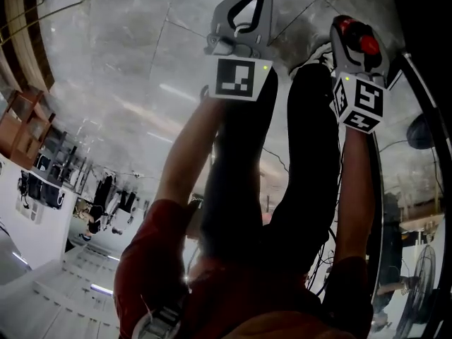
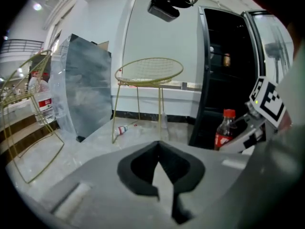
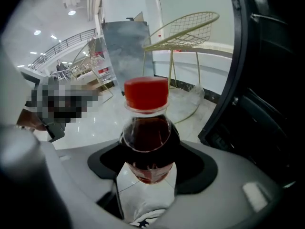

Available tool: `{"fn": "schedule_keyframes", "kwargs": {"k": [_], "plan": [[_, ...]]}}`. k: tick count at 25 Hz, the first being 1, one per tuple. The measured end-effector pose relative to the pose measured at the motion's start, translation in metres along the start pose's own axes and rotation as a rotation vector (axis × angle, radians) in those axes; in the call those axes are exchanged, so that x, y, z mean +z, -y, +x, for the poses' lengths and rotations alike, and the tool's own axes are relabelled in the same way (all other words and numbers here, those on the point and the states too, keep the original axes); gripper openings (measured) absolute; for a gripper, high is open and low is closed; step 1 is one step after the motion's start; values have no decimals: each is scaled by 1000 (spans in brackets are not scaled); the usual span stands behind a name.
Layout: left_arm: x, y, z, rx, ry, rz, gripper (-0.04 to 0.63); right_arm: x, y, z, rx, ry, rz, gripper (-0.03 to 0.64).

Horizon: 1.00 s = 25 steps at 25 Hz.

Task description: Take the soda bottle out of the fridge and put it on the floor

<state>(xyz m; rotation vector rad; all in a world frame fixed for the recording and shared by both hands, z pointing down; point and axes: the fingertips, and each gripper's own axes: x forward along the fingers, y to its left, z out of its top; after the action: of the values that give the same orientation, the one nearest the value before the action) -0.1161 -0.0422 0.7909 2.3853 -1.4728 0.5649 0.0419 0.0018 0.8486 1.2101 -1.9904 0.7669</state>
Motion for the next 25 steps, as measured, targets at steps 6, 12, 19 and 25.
{"fn": "schedule_keyframes", "kwargs": {"k": [6, 12, 19, 25], "plan": [[-63, 6, 52, -32, 40, 39, -2, -53, 24, 68, 7, 5, -16, 304], [-123, -9, 101, -39, 86, 53, -2, -83, 38, 142, 16, 53, -74, 304], [-152, -20, 149, 2, 158, 103, -2, -67, 59, 205, 34, 161, -137, 304], [-161, -24, 170, 29, 204, 68, -2, -48, 65, 236, 57, 230, -177, 304]]}}
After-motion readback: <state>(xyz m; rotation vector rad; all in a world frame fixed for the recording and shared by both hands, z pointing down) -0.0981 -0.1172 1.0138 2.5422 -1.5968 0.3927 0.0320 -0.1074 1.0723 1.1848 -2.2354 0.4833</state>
